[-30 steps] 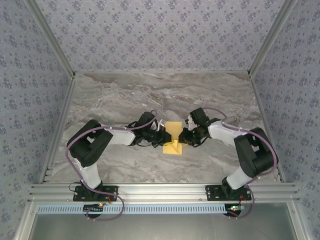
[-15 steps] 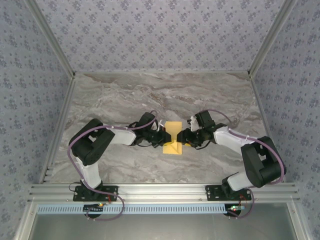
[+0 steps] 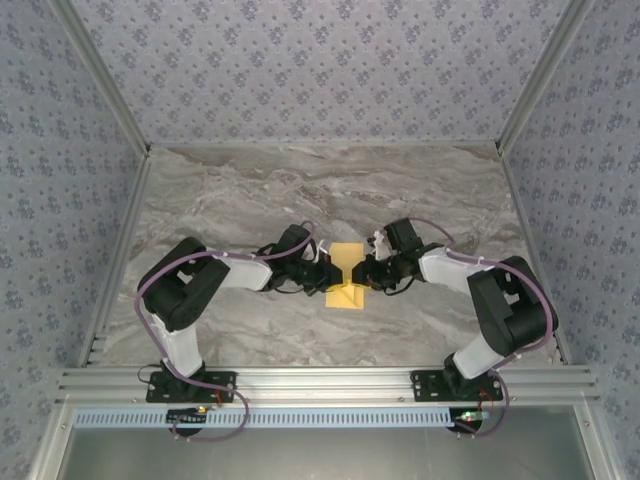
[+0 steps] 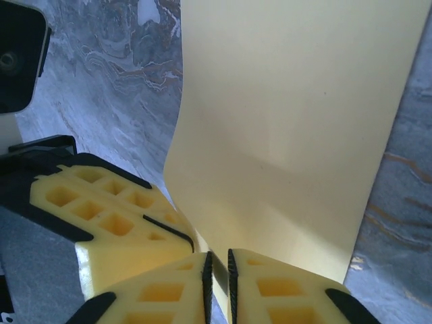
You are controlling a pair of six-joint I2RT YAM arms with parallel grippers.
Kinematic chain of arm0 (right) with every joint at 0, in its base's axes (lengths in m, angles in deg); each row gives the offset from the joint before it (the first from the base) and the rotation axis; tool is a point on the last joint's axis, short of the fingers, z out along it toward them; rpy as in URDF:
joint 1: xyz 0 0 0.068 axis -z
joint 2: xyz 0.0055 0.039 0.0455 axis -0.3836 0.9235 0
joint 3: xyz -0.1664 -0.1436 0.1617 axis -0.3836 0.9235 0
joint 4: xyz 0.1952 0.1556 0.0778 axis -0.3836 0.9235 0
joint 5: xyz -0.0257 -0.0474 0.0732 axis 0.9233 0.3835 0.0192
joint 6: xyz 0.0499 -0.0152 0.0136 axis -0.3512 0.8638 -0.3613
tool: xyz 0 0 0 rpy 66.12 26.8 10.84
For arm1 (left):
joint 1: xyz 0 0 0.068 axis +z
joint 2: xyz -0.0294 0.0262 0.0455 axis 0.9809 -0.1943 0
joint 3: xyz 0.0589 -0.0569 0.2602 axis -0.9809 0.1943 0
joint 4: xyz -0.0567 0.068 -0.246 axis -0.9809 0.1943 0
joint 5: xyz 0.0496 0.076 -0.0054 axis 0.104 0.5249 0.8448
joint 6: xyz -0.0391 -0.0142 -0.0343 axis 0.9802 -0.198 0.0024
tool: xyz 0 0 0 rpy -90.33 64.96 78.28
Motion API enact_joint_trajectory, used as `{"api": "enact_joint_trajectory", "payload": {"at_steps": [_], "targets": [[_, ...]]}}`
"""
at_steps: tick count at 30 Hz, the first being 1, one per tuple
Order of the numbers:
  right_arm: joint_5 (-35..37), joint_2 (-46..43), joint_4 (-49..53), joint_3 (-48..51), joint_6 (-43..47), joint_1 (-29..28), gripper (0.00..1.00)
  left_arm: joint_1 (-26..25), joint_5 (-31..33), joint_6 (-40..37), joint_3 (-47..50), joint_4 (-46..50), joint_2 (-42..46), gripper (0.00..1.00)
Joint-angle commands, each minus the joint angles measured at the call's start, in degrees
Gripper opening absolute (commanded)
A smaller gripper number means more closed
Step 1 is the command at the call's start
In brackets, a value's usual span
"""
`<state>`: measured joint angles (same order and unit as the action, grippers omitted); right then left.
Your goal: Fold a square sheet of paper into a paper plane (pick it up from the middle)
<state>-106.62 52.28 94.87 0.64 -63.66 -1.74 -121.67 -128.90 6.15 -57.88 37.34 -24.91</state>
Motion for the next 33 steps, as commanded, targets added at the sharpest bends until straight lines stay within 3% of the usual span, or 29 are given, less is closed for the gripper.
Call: {"api": "enact_joint_trajectory", "payload": {"at_steps": [1,16,33], "targets": [[-0.5,1.1,0.3,-1.2,1.1,0.3,0.11,-0.2,0.1,0.0,-1.7,-1.6,0.0,0.00],[7.1,2.2,5.5,-2.6,4.7,2.4,0.08,-0.4,-0.5,0.0,-3.4,-2.8,-0.4,0.02],[8.4,6.4,6.8,-6.1,7.7,2.5,0.08,-1.2,0.1,-1.8,-6.1,1.1,-3.0,0.02]]}}
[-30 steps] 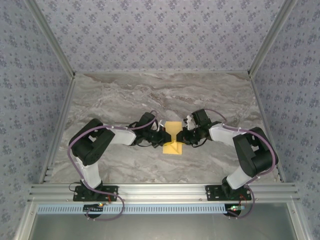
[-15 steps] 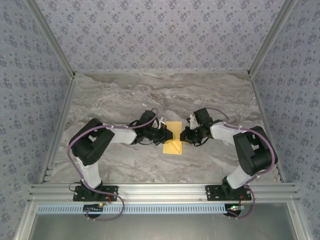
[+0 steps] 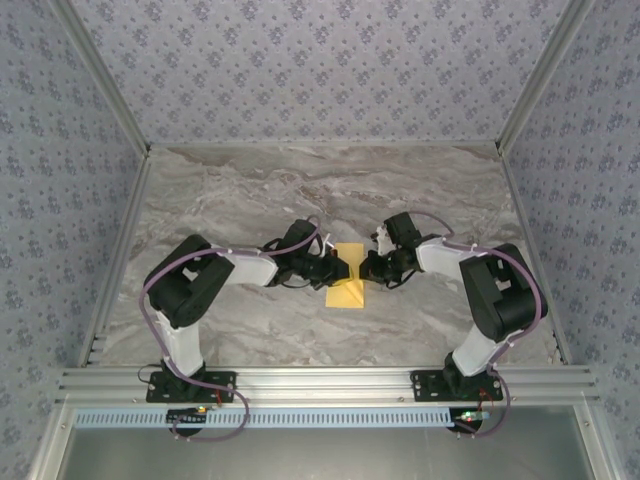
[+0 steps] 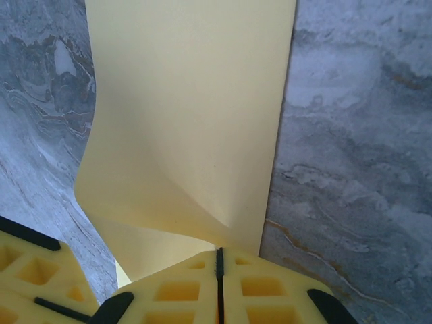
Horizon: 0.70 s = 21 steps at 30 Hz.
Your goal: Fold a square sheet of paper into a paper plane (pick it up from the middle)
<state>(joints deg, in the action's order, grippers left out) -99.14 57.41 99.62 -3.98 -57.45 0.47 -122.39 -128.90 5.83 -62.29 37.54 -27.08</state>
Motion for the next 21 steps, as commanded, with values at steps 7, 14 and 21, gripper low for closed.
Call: {"api": "enact_joint_trajectory", "payload": {"at_steps": [7,14,21], "targets": [[1.5,1.6,2.7,-1.7,2.1,0.3,0.08,-0.7,0.4,-1.9,-2.1,1.6,-1.7,0.01],[1.8,2.1,3.2,-2.1,2.1,0.3,0.08,-0.8,0.7,-2.2,-2.3,2.2,-2.5,0.01],[1.9,2.6,3.4,-2.5,2.5,0.2,0.08,-0.8,1.1,-2.6,-1.9,2.8,-3.3,0.01]]}}
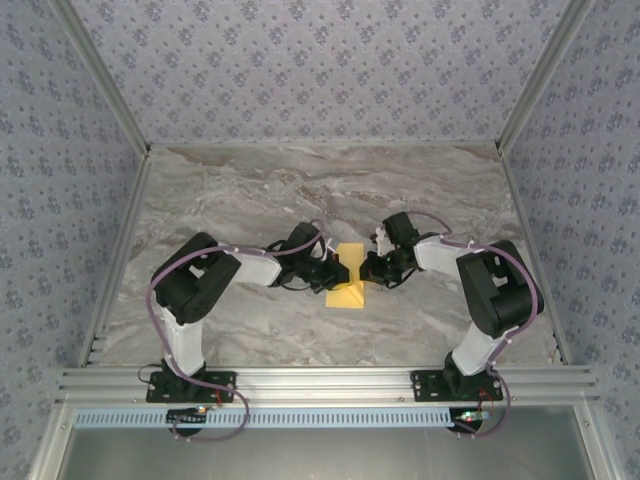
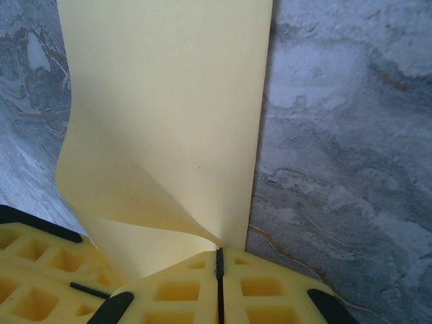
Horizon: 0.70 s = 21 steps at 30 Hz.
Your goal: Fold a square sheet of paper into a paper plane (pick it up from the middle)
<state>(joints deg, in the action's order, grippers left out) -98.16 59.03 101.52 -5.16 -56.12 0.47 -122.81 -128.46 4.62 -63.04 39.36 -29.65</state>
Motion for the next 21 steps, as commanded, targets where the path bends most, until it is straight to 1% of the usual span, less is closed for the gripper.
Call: {"api": "enact_joint_trajectory", "payload": {"at_steps": [1,21], "targets": [[1.0,1.1,1.5,-1.3,1.3,0.3,0.08,-0.3,0.8,-1.4,-1.1,1.0,-0.9,0.01],[2.2,2.3,2.6,-2.2,1.8,0.3,0.08,-0.3,1.1,-1.9,-0.8,2.0,-1.9,0.01]]}}
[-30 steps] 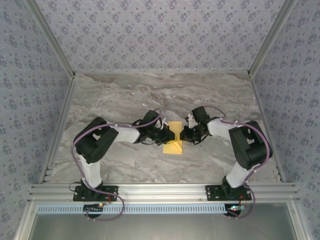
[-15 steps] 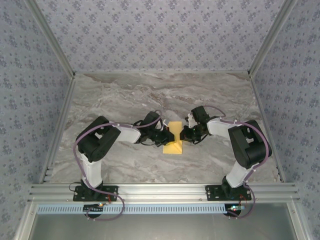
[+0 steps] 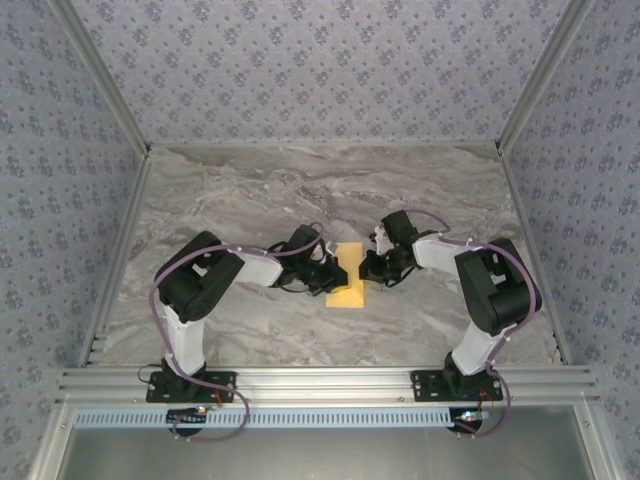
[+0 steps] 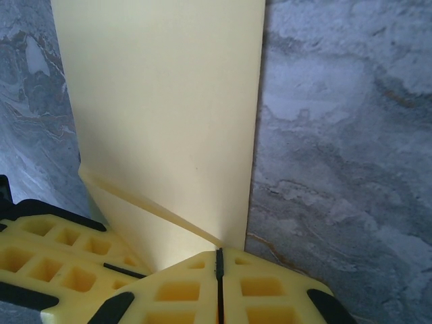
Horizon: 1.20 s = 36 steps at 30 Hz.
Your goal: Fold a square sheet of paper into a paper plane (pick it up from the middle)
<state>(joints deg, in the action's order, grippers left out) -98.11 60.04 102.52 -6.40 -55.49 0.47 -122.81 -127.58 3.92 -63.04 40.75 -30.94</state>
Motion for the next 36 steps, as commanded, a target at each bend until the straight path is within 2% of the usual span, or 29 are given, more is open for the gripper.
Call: {"api": "enact_joint_trajectory", "payload": {"at_steps": [1,8,14,36], "targets": [[2.3,1.3,1.7,-1.0,1.2,0.2,0.08,-0.3,0.1,-1.2,-0.8,0.4,-0.6,0.01],[2.4,1.1,2.0,-1.2,1.3,0.3,0.08,-0.3,-0.8,-0.8,-0.6,-2.4,0.8,0.02],[2.0,-0.2,2.1,-1.3,1.6,0.2,0.08,-0.4,-0.1,-1.7,-0.5,-0.9,3.1,0.02],[3.0,-1.8,1.4,-0.9,1.5,-0.2,0.07,-0.3,0.2,-1.8,-0.9,-0.5,2.1,0.02]]}}
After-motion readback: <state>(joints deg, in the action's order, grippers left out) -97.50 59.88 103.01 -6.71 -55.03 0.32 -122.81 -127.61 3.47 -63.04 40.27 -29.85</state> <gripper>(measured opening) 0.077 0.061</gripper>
